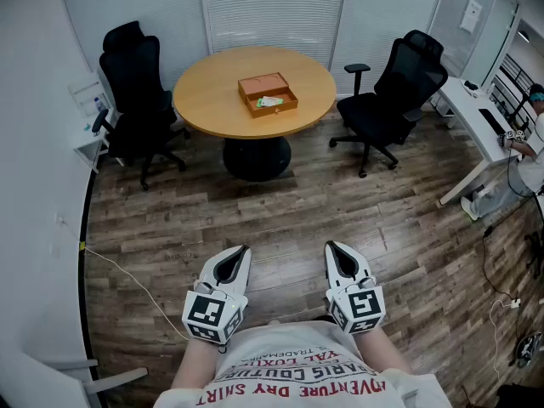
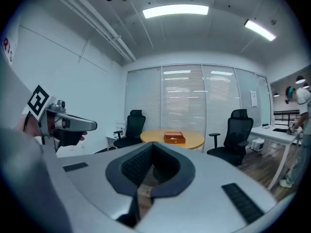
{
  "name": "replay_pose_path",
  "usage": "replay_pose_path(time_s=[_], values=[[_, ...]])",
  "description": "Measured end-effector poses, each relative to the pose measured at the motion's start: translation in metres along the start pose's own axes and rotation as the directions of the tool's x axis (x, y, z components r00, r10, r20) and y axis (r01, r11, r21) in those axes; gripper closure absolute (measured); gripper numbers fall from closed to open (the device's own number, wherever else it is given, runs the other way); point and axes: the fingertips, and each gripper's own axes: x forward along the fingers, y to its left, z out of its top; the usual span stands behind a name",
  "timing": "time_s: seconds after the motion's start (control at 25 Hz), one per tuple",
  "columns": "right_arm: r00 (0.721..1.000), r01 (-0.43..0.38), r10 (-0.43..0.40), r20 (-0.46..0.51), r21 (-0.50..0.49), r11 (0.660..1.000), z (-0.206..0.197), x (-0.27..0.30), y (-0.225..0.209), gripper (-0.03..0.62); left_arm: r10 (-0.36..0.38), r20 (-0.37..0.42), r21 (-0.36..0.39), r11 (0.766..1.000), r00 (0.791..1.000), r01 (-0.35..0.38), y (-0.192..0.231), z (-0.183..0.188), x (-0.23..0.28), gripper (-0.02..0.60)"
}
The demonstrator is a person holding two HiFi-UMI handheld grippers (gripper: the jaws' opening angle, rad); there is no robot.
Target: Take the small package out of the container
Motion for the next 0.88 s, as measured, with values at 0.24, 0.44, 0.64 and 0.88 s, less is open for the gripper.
replay_pose_path(time_s=[0.24,0.44,0.64,0.88], values=[[1.000,0.009,-0.008,-0.017,0.004,1.000,-0.002,0.008,0.002,0.588,0.007,-0.010,-0.005,1.000,1.000,-0.007,0.010,-0.003,0.003,0.571],[0.999,0.035,-0.033,-0.043,0.064,0.997,-0.004,0.016,0.001,0.588,-0.003,-0.010,-0.013,1.000,1.000,0.003,0.018,-0.004,0.002,0.571],[0.995,0.078,-0.071,-0.075,0.085,0.993,-0.010,0.015,-0.003,0.588,-0.017,-0.013,-0.049,0.999,1.000,0.016,0.022,-0.007,-0.001,0.569],[0.988,0.123,-0.109,-0.112,0.132,0.983,-0.017,0.019,-0.014,0.587,-0.032,-0.003,-0.079,0.996,0.999,0.031,0.030,-0.007,0.003,0.569]])
